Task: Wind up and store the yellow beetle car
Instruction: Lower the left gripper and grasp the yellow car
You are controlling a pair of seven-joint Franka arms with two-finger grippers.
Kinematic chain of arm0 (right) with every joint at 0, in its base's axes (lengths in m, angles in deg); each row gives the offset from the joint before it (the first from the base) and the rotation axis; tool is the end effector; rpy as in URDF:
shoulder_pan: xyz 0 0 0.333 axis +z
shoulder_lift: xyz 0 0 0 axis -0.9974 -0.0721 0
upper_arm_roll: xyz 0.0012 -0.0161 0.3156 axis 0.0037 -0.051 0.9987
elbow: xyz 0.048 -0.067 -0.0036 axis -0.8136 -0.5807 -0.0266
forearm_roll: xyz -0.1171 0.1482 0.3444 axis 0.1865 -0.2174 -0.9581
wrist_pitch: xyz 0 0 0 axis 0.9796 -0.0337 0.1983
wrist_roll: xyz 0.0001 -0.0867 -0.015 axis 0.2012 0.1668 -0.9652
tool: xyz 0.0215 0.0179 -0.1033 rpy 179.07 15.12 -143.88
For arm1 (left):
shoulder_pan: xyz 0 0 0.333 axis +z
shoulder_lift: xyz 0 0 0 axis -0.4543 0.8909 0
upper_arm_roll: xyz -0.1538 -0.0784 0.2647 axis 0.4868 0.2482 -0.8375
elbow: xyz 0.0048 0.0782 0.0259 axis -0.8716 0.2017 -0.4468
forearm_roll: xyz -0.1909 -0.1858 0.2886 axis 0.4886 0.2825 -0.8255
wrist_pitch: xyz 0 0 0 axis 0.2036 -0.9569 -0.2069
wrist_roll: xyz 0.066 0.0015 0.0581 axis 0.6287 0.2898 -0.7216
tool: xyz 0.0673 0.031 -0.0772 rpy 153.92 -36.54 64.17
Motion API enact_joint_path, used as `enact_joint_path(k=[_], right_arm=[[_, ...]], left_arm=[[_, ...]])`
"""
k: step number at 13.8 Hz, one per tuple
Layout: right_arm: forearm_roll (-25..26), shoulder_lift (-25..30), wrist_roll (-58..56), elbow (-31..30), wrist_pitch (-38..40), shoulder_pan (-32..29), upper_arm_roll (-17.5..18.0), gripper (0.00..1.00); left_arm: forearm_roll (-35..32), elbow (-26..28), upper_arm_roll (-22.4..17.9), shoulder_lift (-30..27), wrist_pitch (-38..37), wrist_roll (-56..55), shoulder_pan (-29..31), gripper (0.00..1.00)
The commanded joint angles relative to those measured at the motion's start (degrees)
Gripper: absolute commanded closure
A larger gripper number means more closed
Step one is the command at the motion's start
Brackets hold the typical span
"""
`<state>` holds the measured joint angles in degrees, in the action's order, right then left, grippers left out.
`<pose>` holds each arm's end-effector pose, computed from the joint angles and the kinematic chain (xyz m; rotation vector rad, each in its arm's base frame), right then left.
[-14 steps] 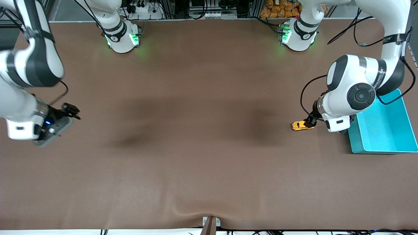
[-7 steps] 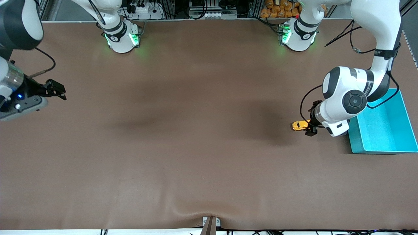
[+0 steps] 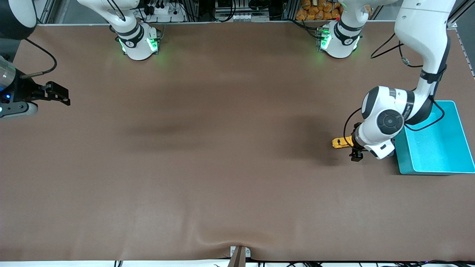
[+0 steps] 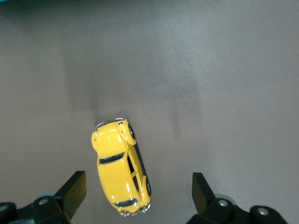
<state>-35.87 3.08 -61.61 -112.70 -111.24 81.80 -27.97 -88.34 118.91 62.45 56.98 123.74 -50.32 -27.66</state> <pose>0.5494 -0.0108 0.5950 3.0916 0.2232 -0.1245 0.5803 -0.0787 0.2290 -2.2835 -1.9156 -0.0411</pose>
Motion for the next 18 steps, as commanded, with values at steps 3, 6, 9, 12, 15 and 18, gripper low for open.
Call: enact_joint_path(k=[3,6,9,12,15,18], right_arm=[[-0.95,0.29,2.84,5.02,5.39,3.8,-3.7,0.0],[-1.04,0.02,2.84,8.62,8.55,3.27,-3.79,0.0],[-7.08,0.02,3.01,9.07,9.09,0.73,-3.7,0.0],[-7.45,0.11,4.15,9.16,8.83,0.02,-3.7,0.0],[-7.01,-0.24,9.6,9.16,7.33,0.28,-3.53,0.0],[-6.57,-0.07,9.61,9.33,7.51,-0.16,-3.62,0.0]], left_arm=[[-1.78,3.14,0.32,-0.3,2.03,-2.68,-0.15,0.0],[-1.78,3.32,0.32,-0.04,2.65,-3.56,-0.24,0.0],[-1.78,4.2,0.32,0.58,5.1,-4.0,-0.33,0.0],[-1.69,4.55,0.32,1.02,6.34,-4.79,-0.24,0.0],[-1.78,5.51,0.32,1.46,9.14,-6.2,-0.15,0.0],[-1.78,5.69,0.32,1.37,9.15,-6.2,0.02,0.31]])
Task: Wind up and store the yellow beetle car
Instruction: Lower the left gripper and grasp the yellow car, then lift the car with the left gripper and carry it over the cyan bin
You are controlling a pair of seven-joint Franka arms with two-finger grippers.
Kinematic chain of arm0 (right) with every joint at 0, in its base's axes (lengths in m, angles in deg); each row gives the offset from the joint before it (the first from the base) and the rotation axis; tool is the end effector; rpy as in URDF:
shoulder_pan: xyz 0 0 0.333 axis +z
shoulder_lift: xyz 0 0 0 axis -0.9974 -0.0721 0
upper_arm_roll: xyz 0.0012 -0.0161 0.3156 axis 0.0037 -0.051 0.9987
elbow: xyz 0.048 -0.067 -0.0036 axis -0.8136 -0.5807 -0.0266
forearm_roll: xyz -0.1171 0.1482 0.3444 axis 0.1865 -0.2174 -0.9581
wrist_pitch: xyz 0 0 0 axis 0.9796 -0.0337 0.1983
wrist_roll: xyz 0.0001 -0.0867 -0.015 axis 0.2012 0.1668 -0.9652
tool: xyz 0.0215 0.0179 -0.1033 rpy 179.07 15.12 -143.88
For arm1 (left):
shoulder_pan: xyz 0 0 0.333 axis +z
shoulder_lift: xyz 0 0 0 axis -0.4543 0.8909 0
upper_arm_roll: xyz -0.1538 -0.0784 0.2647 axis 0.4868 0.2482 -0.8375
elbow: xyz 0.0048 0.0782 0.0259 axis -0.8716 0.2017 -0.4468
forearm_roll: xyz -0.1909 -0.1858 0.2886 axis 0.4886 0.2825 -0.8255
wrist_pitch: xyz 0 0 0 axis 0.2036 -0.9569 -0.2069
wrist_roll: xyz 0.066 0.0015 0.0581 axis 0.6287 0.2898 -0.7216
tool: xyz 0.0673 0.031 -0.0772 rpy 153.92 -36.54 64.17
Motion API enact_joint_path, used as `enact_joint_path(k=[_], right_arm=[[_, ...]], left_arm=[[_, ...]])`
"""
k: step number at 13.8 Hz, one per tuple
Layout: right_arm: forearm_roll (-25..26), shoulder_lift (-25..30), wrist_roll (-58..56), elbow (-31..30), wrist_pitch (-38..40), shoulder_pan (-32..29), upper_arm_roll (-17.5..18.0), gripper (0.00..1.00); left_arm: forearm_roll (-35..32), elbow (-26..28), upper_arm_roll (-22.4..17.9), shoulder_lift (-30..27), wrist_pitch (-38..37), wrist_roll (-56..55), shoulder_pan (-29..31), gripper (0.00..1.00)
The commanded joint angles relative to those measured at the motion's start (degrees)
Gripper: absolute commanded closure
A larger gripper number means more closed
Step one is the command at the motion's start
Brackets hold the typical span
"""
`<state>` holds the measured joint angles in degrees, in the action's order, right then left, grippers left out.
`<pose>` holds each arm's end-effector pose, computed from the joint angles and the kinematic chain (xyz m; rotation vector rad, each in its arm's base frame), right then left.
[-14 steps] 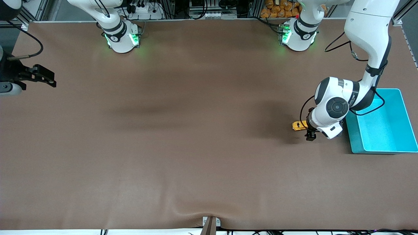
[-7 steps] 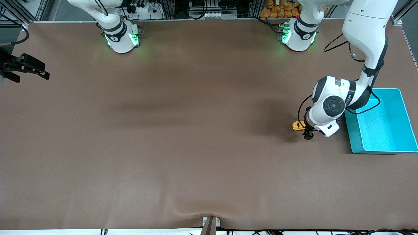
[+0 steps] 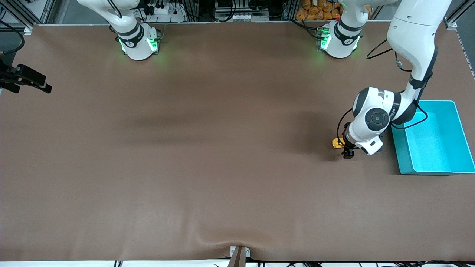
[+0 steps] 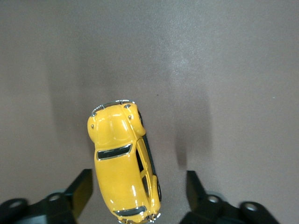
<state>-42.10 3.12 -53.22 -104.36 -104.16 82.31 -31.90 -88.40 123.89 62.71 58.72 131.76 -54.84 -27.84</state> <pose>0.5382 -0.0305 0.6529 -3.0747 0.0859 0.0794 0.5582 -0.0868 0.1904 -2.2611 -2.0003 -0.0350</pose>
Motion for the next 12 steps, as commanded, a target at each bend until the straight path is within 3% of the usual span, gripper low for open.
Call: enact_joint_path(k=[1,5,9,12], right_arm=[[0.0,-0.1,1.13,0.99,0.59,-0.58,0.31,0.0],[2.72,-0.1,1.22,0.82,1.39,0.82,0.74,0.0],[3.7,-0.02,1.31,0.9,1.39,0.65,0.66,0.0],[4.13,-0.01,1.22,0.91,0.95,1.09,0.66,0.0]], left_arm=[[-1.72,0.71,0.06,-0.37,1.13,-1.68,0.3,0.43],[-1.72,0.62,0.06,-0.55,1.13,-1.59,0.38,0.87],[-2.24,0.53,0.06,-3.17,-1.41,3.3,0.21,0.91],[-2.24,-0.96,-0.12,-7.74,-10.44,14.63,1.43,0.91]])
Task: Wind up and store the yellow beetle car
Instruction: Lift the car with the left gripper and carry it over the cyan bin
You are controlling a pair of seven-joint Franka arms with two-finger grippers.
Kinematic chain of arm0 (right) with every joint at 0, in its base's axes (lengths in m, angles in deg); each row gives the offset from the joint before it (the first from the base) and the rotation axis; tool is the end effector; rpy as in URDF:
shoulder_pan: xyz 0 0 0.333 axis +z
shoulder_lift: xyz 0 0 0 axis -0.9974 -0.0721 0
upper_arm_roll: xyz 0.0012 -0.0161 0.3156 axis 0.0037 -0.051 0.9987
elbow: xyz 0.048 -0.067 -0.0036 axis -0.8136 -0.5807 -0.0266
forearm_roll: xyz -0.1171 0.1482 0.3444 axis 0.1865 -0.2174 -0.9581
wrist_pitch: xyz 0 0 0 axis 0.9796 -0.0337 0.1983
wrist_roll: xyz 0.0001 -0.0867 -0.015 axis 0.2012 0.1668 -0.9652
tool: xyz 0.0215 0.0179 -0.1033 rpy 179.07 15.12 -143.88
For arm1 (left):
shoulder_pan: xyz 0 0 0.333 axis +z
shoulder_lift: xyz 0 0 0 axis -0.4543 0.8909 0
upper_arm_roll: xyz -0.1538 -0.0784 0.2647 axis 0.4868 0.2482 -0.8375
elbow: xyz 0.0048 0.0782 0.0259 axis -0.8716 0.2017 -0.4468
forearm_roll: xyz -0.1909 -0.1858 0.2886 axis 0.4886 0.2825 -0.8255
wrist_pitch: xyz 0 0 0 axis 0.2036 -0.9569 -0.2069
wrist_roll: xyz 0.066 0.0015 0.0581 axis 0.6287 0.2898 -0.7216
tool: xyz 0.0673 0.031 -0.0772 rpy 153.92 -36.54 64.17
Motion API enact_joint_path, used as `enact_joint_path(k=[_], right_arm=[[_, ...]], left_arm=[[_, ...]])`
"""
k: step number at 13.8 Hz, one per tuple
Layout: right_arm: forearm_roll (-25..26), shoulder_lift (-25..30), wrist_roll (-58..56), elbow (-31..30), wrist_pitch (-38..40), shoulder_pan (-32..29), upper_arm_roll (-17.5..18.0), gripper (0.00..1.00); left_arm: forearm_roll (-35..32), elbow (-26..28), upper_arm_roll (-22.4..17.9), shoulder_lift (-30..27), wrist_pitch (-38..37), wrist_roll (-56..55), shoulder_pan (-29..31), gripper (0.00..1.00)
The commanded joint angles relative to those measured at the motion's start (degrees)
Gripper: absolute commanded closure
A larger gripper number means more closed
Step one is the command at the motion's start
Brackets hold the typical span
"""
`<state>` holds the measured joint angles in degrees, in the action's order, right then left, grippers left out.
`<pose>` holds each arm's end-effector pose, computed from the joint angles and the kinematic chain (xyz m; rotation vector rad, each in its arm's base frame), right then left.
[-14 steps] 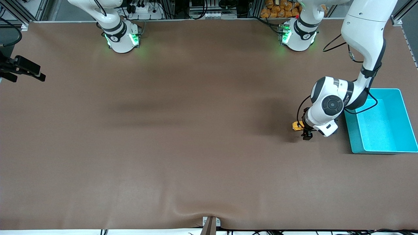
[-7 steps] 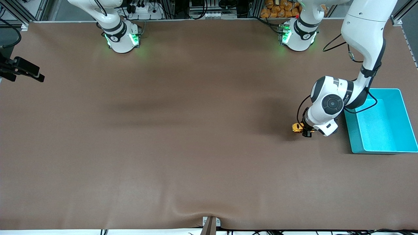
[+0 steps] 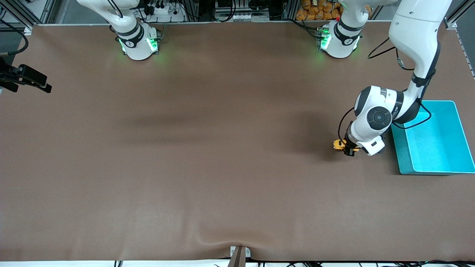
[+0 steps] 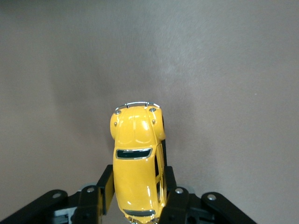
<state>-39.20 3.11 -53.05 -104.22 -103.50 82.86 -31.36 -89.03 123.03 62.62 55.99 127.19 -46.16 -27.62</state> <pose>0.5372 -0.0262 0.6528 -3.1252 0.0710 0.0985 0.5621 -0.0806 0.2164 -2.3754 -1.8092 -0.0358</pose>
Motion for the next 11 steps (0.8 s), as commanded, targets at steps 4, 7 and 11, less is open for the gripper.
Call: enact_joint_path(k=[4,7,11], right_arm=[[2.29,-0.27,1.23,0.24,0.38,2.56,0.21,0.0],[2.12,-0.27,1.31,0.24,0.82,1.69,-0.14,0.0],[2.03,-0.44,1.23,0.16,1.88,1.59,-0.14,0.0]], left_arm=[[-1.61,-2.56,0.06,-9.06,-12.05,21.94,7.09,0.91],[-1.61,-2.65,0.06,-12.23,-13.37,37.65,13.41,0.91],[-3.01,-2.91,0.06,-12.5,-13.37,57.53,22.38,0.91]])
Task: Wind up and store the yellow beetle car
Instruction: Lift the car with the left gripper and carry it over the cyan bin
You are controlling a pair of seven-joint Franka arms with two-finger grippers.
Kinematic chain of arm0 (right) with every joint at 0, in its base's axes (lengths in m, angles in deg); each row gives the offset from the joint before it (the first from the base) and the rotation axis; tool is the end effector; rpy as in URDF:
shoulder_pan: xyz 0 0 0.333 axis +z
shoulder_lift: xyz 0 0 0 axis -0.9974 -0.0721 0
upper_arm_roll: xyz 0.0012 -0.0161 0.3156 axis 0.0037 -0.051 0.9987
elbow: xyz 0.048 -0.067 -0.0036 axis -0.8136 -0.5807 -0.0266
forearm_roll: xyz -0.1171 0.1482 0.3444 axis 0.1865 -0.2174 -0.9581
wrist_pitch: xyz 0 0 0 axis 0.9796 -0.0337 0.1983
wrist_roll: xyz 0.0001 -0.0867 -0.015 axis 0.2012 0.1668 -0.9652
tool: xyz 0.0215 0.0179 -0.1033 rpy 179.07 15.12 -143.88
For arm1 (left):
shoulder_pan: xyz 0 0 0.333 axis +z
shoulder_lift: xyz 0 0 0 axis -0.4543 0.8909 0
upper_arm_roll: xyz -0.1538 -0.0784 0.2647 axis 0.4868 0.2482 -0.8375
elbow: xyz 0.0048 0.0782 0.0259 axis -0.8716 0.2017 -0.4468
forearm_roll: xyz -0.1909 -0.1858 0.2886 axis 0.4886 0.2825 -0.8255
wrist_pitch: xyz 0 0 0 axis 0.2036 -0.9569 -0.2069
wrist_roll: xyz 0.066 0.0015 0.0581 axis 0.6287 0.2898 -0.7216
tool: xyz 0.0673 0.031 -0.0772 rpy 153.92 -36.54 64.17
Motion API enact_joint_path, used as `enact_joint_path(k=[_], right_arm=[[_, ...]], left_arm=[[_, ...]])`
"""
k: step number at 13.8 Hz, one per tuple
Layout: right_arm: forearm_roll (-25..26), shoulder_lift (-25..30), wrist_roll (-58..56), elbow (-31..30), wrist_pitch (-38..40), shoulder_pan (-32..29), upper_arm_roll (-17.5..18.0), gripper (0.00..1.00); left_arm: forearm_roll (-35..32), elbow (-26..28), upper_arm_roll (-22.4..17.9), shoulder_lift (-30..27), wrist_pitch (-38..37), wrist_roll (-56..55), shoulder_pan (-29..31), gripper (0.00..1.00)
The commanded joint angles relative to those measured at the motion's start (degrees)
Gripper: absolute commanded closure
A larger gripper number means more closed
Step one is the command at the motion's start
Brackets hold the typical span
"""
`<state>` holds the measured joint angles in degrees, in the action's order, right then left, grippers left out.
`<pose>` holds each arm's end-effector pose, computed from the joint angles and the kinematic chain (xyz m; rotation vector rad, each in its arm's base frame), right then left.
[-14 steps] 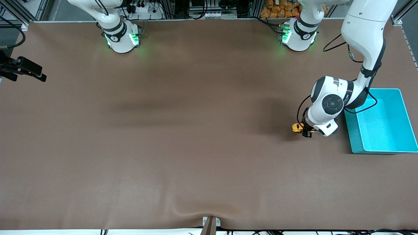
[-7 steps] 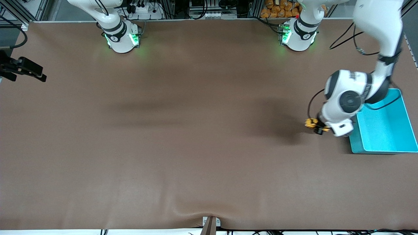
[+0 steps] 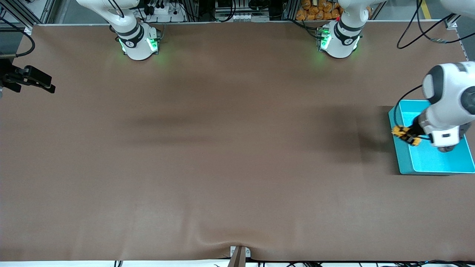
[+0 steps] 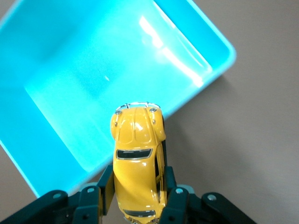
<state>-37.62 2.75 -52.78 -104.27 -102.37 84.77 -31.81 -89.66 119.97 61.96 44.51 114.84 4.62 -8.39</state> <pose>0.5373 -0.0158 0.6474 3.1241 -0.0438 -0.1414 0.5592 0.1260 0.3354 -2.7049 -1.1347 0.0245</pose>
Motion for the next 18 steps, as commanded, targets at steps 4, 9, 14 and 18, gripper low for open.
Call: enact_joint_path(k=[4,9,14,18], right_arm=[[0.36,-0.35,0.95,0.21,1.18,-0.23,0.31,0.0],[0.27,-0.79,0.95,0.03,1.27,0.04,0.31,0.0],[0.01,-0.88,0.95,0.03,1.18,-0.05,0.31,0.0],[0.1,-0.88,0.95,0.03,1.18,-0.05,0.31,0.0]], left_arm=[[-4.24,-0.29,0.72,0.47,0.11,19.17,8.96,0.91],[-4.5,0.06,0.8,7.76,10.47,28.05,14.94,0.91],[-6.0,-0.03,0.8,12.42,16.37,28.16,15.65,0.91],[-7.66,-0.21,0.8,13.49,17.35,28.07,15.65,0.89]])
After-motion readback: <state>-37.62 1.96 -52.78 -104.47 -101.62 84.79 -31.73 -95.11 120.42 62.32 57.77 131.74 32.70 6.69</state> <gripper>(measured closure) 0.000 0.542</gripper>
